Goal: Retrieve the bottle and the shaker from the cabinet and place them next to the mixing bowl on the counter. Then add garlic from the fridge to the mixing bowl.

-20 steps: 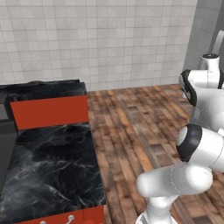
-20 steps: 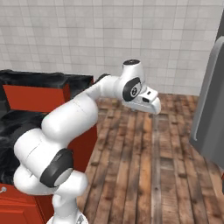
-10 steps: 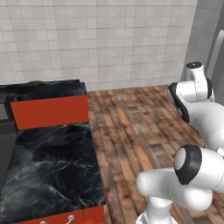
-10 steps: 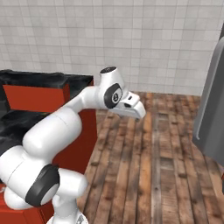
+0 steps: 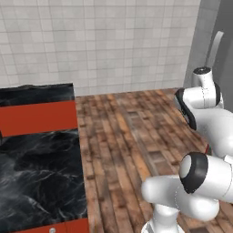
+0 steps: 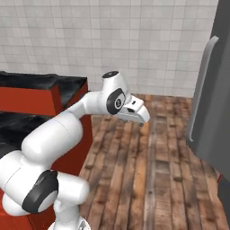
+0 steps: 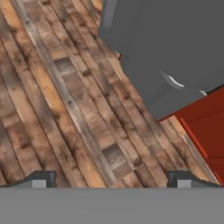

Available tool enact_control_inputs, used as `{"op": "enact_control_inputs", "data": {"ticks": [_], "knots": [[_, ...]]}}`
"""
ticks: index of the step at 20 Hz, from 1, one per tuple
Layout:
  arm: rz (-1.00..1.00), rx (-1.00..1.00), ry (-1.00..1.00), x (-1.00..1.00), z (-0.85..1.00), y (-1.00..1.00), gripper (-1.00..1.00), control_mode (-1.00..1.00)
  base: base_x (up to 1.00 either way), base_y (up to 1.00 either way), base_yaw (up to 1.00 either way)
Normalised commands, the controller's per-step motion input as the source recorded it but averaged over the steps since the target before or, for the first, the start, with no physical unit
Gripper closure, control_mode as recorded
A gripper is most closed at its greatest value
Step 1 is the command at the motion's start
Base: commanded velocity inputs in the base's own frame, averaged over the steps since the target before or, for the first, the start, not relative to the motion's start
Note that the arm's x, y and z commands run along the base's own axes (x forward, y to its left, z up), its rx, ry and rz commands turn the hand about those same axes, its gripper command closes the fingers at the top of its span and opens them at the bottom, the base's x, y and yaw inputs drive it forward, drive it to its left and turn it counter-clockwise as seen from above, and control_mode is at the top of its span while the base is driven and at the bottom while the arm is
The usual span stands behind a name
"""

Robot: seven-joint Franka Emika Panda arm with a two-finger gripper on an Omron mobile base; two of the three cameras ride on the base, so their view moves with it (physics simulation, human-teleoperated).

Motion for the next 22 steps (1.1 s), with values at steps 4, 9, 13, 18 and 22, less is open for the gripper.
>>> {"op": "enact_control_inputs", "data": {"ticks": [4, 9, 13, 18, 22], "knots": [[0.00, 0.00, 0.00, 0.00, 0.00, 0.00, -1.00, 1.00, 0.49, -0.46, 0.00], [0.00, 0.00, 0.00, 0.00, 0.00, 0.00, -1.00, 1.00, 1.00, 0.42, 0.07], [0.00, 0.00, 0.00, 0.00, 0.00, 0.00, -1.00, 1.00, 1.00, 0.43, 0.21], [0.00, 0.00, 0.00, 0.00, 0.00, 0.00, -1.00, 1.00, 1.00, 0.06, 0.15], [0.00, 0.00, 0.00, 0.00, 0.00, 0.00, -1.00, 1.00, 1.00, 0.00, 0.05]]}}
